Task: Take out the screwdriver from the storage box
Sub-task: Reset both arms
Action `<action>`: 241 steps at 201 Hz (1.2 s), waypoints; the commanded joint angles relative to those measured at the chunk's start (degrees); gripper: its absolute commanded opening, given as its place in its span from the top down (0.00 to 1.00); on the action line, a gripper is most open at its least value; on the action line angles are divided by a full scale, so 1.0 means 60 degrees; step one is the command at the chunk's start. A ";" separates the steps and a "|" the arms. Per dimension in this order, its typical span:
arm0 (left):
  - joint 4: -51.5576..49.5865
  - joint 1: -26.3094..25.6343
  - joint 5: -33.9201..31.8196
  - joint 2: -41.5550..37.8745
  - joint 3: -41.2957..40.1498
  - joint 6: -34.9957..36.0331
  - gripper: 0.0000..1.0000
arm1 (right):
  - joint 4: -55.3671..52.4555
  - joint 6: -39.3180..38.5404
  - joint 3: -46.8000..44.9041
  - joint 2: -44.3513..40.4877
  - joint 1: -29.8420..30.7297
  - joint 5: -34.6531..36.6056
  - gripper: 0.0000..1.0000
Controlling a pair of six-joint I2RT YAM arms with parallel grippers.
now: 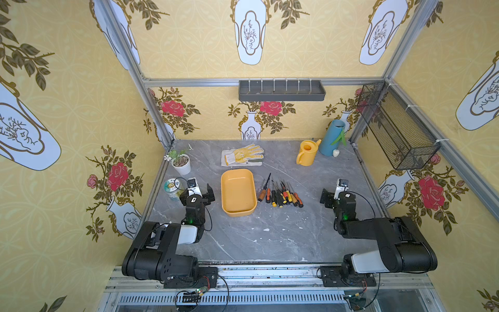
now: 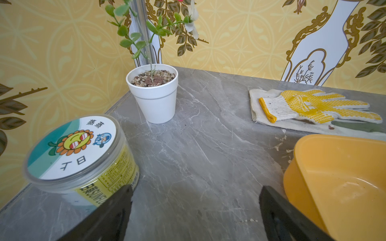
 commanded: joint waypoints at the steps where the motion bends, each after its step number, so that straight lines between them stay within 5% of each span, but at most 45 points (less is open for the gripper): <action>1: 0.0203 0.0006 0.0011 0.0015 0.0004 0.0037 0.01 | 0.0540 0.0042 0.0026 0.0001 0.0013 0.0158 0.03; 44: 0.0203 0.0006 0.0011 0.0013 0.0003 0.0024 0.01 | 0.0540 0.0016 0.0026 0.0010 0.0019 0.0119 0.03; 65: 0.0201 0.0006 0.0003 0.0017 0.0000 0.0023 0.01 | 0.0290 -0.0826 0.0261 0.0101 0.0028 -0.2072 0.03; 94: 0.0203 0.0006 0.0011 0.0015 -0.0006 0.0025 0.01 | 0.0454 -0.0124 0.0142 0.0068 -0.0016 -0.0448 0.03; 118: 0.0203 0.0006 0.0011 0.0012 -0.0002 0.0016 0.01 | 0.0226 -0.0762 0.0290 0.0095 -0.0011 -0.2045 0.03; 134: 0.0203 0.0006 0.0009 0.0004 0.0003 0.0027 0.01 | 0.0071 -0.0348 0.0319 0.0070 -0.0075 -0.1187 0.03; 241: 0.0191 0.0005 0.0011 -0.0004 -0.0005 0.0018 0.01 | 0.0213 -0.0353 0.0254 0.0071 -0.0097 -0.1212 0.03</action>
